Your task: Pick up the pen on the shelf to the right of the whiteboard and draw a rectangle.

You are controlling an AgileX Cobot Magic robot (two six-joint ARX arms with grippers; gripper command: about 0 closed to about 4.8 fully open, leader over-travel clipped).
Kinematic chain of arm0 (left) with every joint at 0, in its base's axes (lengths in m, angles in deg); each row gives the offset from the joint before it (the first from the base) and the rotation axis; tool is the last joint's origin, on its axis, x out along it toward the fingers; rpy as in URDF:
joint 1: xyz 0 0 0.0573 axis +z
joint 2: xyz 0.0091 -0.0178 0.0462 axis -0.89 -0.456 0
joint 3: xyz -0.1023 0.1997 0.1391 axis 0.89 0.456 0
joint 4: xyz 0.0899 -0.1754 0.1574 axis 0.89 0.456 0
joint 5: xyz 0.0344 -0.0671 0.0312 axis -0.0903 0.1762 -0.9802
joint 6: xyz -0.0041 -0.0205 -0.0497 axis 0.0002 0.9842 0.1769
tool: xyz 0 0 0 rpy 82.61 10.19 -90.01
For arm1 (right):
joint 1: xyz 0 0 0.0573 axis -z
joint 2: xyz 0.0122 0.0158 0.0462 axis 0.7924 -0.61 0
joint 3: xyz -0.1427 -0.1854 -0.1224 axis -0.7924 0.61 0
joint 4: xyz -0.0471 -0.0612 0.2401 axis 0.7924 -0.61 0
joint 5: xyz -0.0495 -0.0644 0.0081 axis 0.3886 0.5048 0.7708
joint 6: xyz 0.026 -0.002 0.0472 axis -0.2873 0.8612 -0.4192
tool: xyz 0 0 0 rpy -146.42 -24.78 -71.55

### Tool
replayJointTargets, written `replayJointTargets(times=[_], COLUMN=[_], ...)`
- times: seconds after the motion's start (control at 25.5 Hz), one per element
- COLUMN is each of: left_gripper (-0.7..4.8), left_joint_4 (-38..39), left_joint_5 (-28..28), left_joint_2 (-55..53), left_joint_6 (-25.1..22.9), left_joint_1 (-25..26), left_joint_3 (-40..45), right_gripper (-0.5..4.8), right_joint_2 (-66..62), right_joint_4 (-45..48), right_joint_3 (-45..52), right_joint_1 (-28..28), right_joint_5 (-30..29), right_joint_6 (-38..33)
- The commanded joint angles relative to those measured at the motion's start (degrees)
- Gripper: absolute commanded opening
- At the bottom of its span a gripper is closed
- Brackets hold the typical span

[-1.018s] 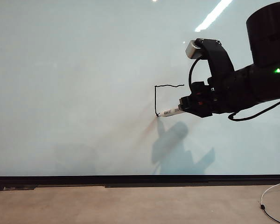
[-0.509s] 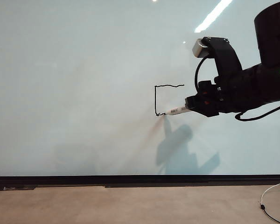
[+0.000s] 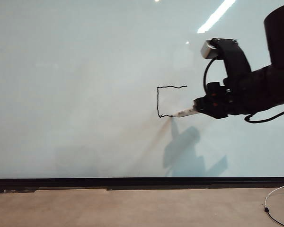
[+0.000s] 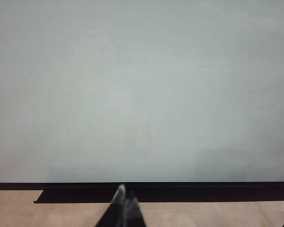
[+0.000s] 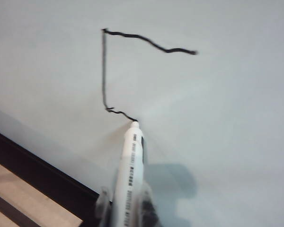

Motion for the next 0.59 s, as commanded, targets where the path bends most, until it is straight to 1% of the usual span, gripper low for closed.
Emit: replayJointTargets(times=[0.04,0.16,0.59], left_gripper=[-0.04,-0.05,-0.05], left_joint_4=[-0.35,-0.37,-0.35], left_joint_5=[0.04,0.04,0.02], left_joint_2=[-0.02,-0.02,-0.02], left_joint_6=[-0.26,-0.26,-0.26], left_joint_1=[0.0,0.0,-0.02], left_joint_3=[-0.17,-0.17,-0.15], right_gripper=[-0.05,-0.05,-0.05], right_joint_2=[1.53,1.99,2.1], right_joint_4=[1.55,1.49,2.01], right_joint_3=[0.76,1.03,1.86], right_joint_1=[0.96,2.19,3.54], right_joint_5=[1.95,1.31,1.33], right_joint_6=[-0.24,-0.24,-0.26])
